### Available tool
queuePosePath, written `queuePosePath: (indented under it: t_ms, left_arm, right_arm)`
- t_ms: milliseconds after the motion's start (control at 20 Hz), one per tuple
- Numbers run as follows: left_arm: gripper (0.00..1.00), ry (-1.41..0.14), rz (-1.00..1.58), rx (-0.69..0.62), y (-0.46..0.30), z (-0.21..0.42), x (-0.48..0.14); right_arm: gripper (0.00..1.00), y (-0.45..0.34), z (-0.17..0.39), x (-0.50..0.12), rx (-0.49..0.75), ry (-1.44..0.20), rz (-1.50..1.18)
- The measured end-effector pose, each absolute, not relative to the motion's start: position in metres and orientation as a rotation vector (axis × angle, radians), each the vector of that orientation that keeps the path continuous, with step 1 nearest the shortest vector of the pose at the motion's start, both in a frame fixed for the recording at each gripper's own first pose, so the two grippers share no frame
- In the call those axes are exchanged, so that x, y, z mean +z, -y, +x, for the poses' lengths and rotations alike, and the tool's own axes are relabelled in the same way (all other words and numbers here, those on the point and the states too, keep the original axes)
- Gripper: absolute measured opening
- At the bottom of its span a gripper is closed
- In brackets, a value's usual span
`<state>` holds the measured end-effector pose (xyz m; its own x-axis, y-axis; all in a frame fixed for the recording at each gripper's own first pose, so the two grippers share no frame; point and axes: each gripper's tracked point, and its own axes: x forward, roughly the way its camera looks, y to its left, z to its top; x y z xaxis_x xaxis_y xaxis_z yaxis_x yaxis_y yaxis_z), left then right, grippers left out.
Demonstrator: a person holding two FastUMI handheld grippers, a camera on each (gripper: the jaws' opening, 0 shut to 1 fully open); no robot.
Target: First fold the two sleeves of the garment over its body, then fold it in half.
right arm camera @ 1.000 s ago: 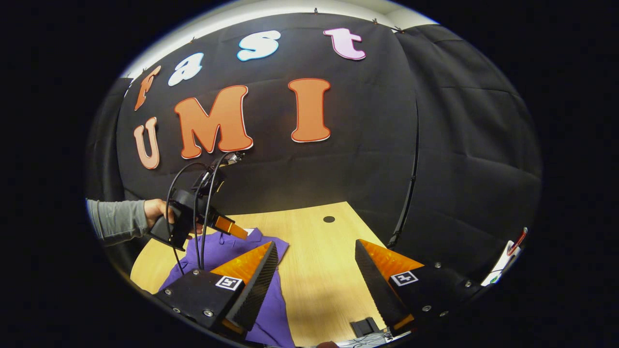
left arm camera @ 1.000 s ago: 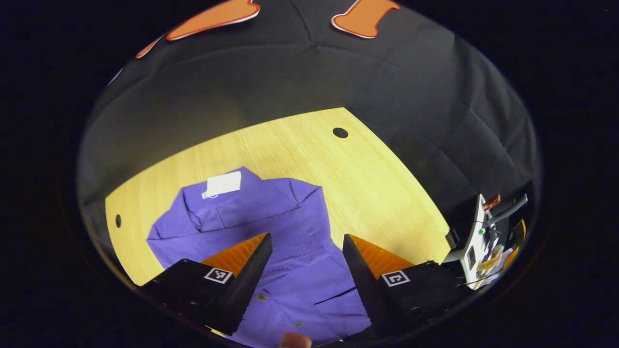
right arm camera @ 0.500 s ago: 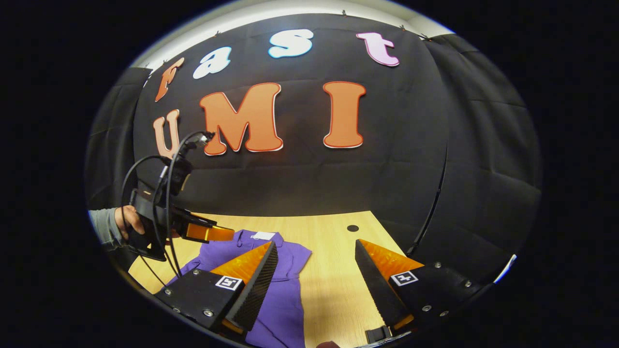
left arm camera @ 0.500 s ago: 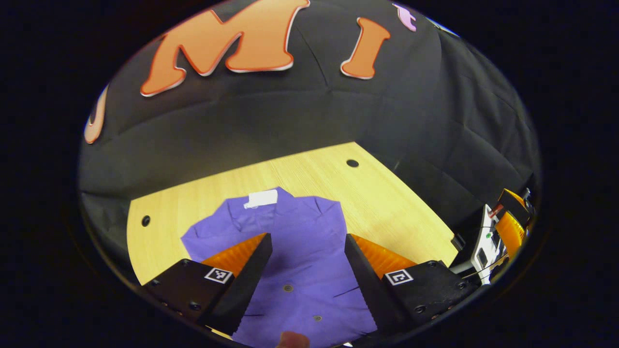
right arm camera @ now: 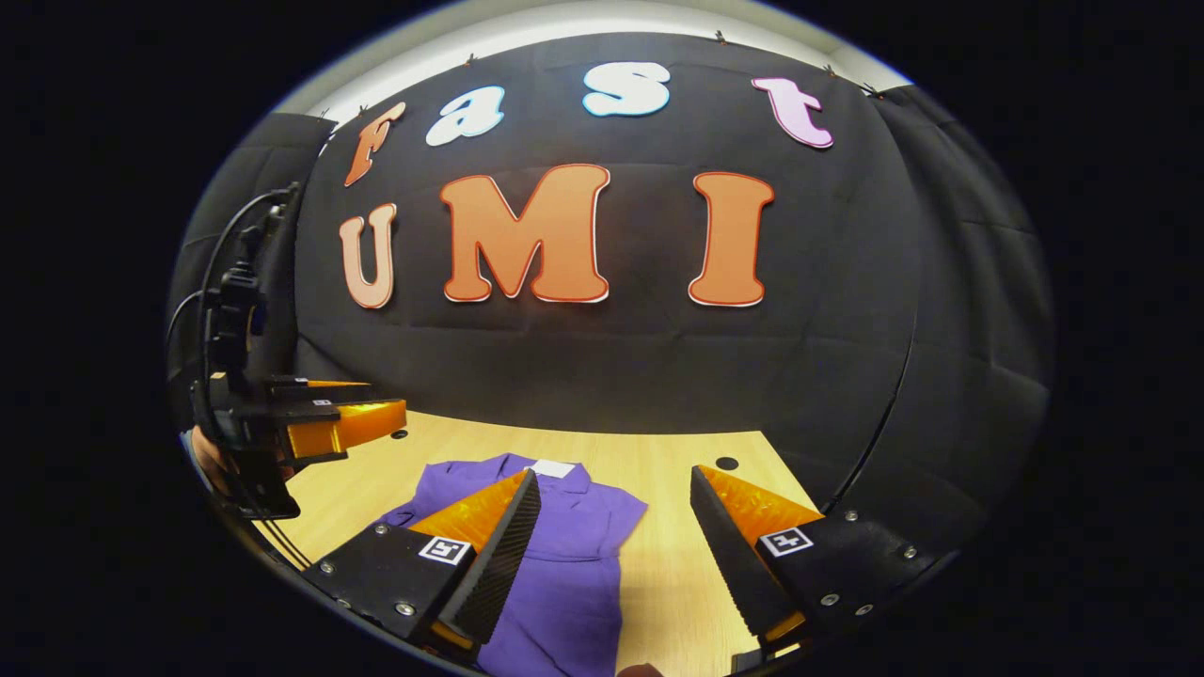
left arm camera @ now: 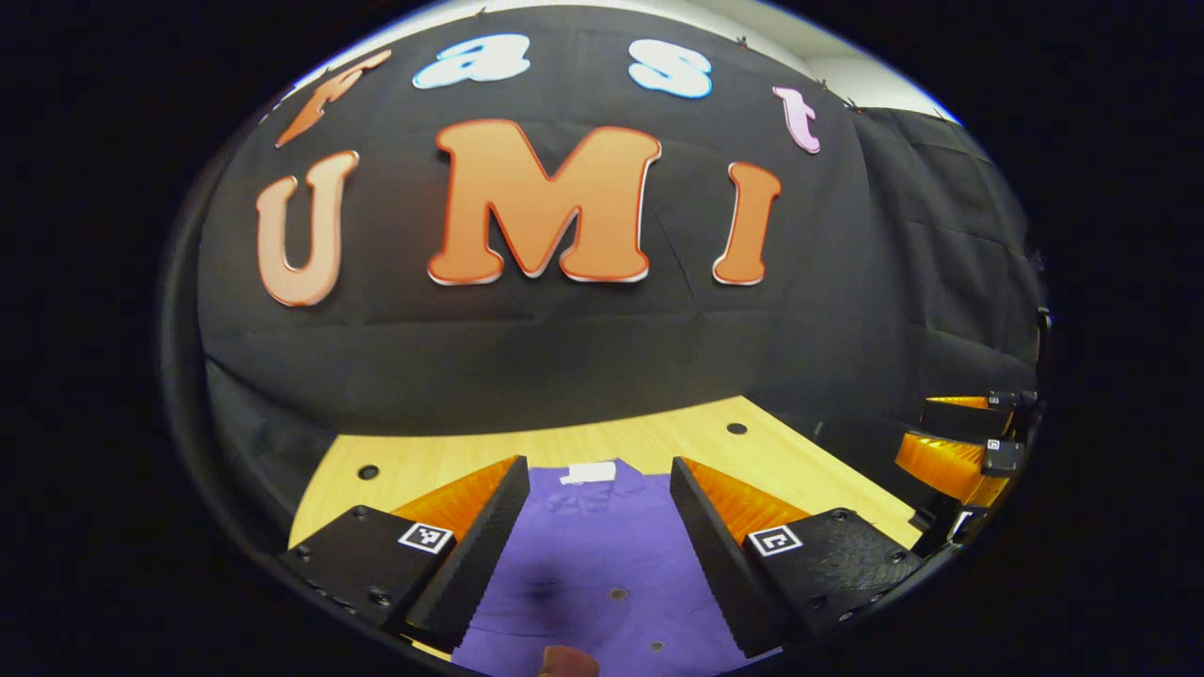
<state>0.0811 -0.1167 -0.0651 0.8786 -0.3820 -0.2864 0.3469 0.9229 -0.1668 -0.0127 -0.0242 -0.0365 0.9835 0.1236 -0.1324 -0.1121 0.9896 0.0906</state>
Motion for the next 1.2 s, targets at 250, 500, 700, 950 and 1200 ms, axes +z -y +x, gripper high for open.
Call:
queuePosePath:
  t_ms: [250,500,700,950,1200]
  left_arm:
    - [0.98,-0.217,-0.087,-0.269,0.073,0.037,-0.031]
    - [0.96,-0.102,-0.106,-0.194,0.045,0.013,-0.017]
    - [0.96,-0.067,-0.090,-0.157,0.030,-0.001,-0.030]
    - [0.96,-0.177,-0.063,-0.146,0.021,-0.020,-0.073]
    - [0.96,-0.333,-0.059,-0.114,0.008,-0.027,-0.123]
  right_arm:
    - [0.95,0.004,-0.016,-0.025,0.156,-0.084,0.072]
    - [0.95,0.002,-0.022,-0.004,0.141,0.020,0.097]
    - [0.95,0.003,-0.025,-0.021,0.128,-0.001,0.098]
    - [0.95,0.002,-0.035,-0.072,0.131,-0.171,0.118]
    - [0.95,0.001,-0.052,-0.129,0.141,-0.361,0.158]
